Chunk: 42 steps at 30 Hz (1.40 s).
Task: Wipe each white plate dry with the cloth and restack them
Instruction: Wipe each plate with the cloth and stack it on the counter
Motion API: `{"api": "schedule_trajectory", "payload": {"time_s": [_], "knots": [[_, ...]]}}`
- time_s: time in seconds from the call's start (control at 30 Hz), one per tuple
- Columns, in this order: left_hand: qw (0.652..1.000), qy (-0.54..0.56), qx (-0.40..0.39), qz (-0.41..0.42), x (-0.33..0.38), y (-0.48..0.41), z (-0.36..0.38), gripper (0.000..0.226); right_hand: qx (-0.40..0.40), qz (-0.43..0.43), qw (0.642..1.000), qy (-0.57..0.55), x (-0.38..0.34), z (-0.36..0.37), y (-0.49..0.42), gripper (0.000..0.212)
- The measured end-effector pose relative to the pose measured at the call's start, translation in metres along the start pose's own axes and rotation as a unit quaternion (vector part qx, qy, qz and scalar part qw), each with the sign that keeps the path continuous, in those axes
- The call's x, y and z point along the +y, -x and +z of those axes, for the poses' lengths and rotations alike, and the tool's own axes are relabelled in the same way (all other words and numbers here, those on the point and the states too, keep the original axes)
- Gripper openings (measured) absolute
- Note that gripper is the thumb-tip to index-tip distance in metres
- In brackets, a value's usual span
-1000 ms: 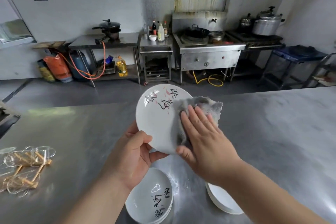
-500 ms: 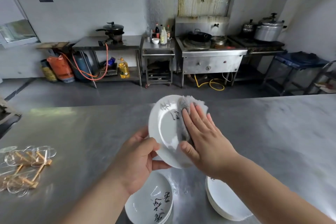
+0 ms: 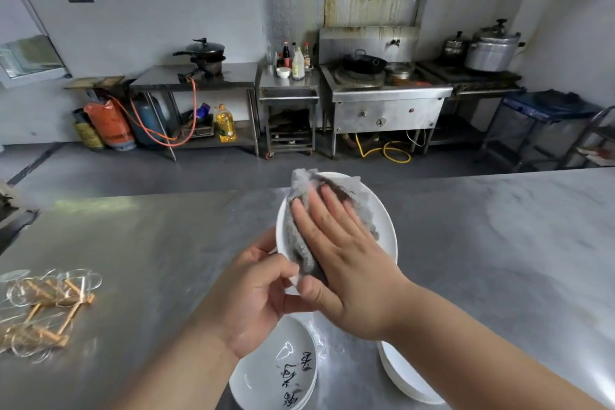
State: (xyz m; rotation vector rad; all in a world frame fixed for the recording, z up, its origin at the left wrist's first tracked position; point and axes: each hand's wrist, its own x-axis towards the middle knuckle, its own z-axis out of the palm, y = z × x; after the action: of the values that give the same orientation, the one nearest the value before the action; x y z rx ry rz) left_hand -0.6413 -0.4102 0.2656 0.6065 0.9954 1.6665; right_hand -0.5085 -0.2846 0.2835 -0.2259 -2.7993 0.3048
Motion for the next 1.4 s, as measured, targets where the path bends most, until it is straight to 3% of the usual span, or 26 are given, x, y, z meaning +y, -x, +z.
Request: {"api": "schedule_trajectory", "payload": {"time_s": [0.13, 0.33, 0.47, 0.7, 0.8, 0.93, 1.1, 1.17, 1.3, 1.4], "knots": [[0.983, 0.180, -0.017, -0.035, 0.006, -0.001, -0.004, 0.056, -0.049, -0.091, 0.994, 0.028, -0.014, 0.022, 0.013, 0.094], [0.984, 0.082, 0.153, -0.024, -0.004, -0.011, -0.006, 0.036, -0.039, -0.099, 0.993, 0.044, -0.005, 0.030, 0.033, 0.089], [0.977, 0.081, 0.199, -0.005, -0.009, -0.017, -0.005, 0.035, -0.019, -0.109, 0.993, 0.028, 0.012, 0.029, 0.040, 0.086], [0.971, 0.087, 0.224, 0.012, -0.013, -0.021, -0.015, 0.036, -0.037, 0.035, 0.996, 0.072, 0.044, 0.020, 0.043, 0.099], [0.975, 0.056, 0.213, 0.021, -0.019, -0.023, -0.014, 0.037, -0.020, 0.075, 0.996, 0.034, 0.035, 0.024, 0.039, 0.101], [0.985, 0.036, 0.163, 0.047, -0.019, -0.022, -0.014, 0.040, -0.025, 0.037, 0.998, 0.045, 0.020, 0.037, 0.036, 0.094], [0.994, -0.044, 0.090, 0.052, -0.013, -0.014, -0.013, 0.051, -0.042, 0.121, 0.988, 0.089, 0.059, 0.010, 0.010, 0.095], [0.992, -0.087, 0.082, 0.048, -0.012, -0.014, -0.006, 0.047, -0.022, 0.102, 0.992, 0.067, 0.053, 0.007, 0.000, 0.099], [0.987, -0.138, 0.079, 0.028, -0.010, -0.017, 0.002, 0.037, 0.047, -0.032, 0.998, 0.009, 0.029, 0.017, -0.010, 0.091], [0.988, -0.131, 0.077, 0.020, -0.002, -0.013, 0.000, 0.036, 0.050, -0.028, 0.997, 0.053, 0.041, 0.004, -0.012, 0.089]]}}
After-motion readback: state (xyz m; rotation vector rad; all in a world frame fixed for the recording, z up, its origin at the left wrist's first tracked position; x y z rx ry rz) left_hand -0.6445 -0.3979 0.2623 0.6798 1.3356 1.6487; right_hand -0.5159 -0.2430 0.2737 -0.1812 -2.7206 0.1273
